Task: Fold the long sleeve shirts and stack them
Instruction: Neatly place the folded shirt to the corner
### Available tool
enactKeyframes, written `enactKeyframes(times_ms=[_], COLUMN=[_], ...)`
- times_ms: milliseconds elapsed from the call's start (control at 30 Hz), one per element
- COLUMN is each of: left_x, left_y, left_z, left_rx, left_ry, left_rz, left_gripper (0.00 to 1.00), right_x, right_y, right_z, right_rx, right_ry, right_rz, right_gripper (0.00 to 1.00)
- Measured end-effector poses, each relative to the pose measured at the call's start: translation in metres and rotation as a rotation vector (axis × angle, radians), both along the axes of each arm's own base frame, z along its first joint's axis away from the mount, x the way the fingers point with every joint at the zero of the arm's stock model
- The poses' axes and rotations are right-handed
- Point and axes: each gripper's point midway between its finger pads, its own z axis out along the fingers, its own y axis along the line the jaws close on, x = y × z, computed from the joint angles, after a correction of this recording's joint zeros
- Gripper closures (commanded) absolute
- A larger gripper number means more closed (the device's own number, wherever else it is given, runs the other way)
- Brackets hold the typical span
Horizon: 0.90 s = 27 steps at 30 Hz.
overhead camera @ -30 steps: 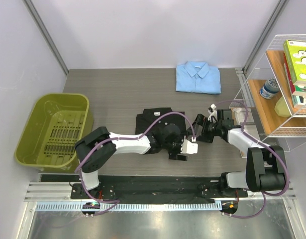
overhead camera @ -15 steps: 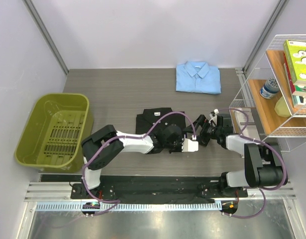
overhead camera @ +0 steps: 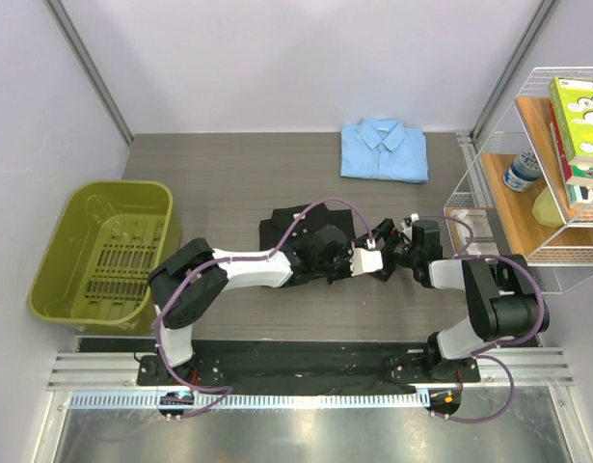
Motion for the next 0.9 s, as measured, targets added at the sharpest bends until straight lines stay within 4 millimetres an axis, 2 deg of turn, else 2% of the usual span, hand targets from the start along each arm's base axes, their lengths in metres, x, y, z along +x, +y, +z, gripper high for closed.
enactKeyframes(times_ms=[233,300,500,733,900], left_x=[0.012,0.012,0.016,0.026,0.03], left_y=[-0.001,-0.001,0.0,0.005,0.008], left_z=[0.018,0.019,0.021,0.027,0.037], left_rx=[-0.037,-0.04,-0.04,-0.054,-0.072], left_ry=[-0.007,-0.007,-0.01,-0.01,-0.018], left_rz=[0.035,0.038,0.055,0.092,0.104], left_gripper=[1.0,1.0,1.0,1.0,1.0], right_x=[0.009,0.016,0.051,0.088,0.107], right_y=[0.019,0.025,0.041,0.041,0.046], right_z=[-0.001,-0.001,-0.004,-0.005,-0.007], right_rx=[0.037,0.04,-0.002,-0.05,-0.034], right_ry=[0.024,0.025,-0.017,-0.081,-0.126], right_rz=[-0.032,-0.045,-0.09,-0.151,-0.146], right_gripper=[0.11,0.17,0.25,0.31,0.37])
